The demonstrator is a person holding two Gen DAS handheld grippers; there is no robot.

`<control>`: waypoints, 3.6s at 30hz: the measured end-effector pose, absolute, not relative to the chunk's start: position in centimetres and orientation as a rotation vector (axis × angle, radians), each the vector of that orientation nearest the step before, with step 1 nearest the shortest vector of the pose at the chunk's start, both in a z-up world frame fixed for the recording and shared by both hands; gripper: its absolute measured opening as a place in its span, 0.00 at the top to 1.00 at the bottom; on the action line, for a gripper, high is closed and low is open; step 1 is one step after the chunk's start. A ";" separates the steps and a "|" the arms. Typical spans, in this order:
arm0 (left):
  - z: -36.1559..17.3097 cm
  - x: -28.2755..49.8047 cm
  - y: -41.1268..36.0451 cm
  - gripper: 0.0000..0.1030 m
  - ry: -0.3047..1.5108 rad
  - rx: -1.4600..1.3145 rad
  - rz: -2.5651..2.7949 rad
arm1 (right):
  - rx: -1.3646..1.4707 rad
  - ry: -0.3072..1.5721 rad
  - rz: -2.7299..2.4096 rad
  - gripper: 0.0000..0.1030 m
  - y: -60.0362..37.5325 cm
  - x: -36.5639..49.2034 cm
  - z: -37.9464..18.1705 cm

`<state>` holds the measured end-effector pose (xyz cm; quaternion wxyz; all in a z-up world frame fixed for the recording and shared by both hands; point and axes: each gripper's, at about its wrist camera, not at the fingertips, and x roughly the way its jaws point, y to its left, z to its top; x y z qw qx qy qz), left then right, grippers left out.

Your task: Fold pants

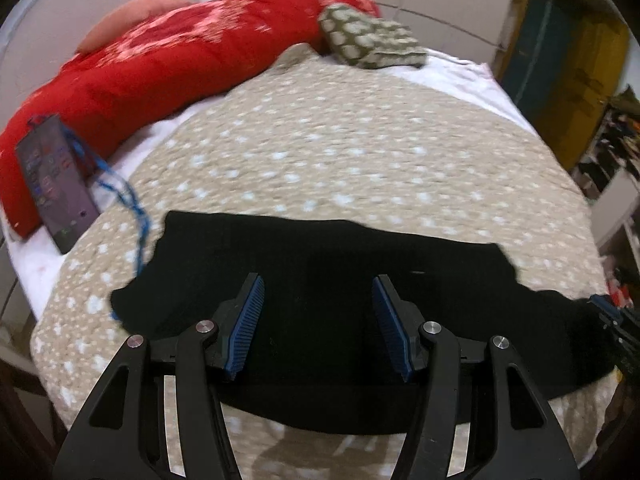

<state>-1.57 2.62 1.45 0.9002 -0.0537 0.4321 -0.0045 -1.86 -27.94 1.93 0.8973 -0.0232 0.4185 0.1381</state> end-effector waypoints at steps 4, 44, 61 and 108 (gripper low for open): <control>1.5 -1.6 -0.7 0.46 0.898 -0.090 -0.085 | -0.010 0.930 0.147 0.86 -32.3 -4.0 0.9; -1.1 -1.4 -15.4 0.46 0.971 0.074 -0.292 | 0.258 0.880 -0.060 0.60 -41.5 -11.7 1.4; -0.4 -0.6 -20.4 0.44 0.993 0.096 -0.436 | 0.321 0.895 -0.068 0.56 -42.2 -12.7 1.1; 5.0 0.7 -33.2 0.75 0.952 0.238 -0.943 | 0.485 0.678 0.171 0.86 -39.9 -11.2 3.3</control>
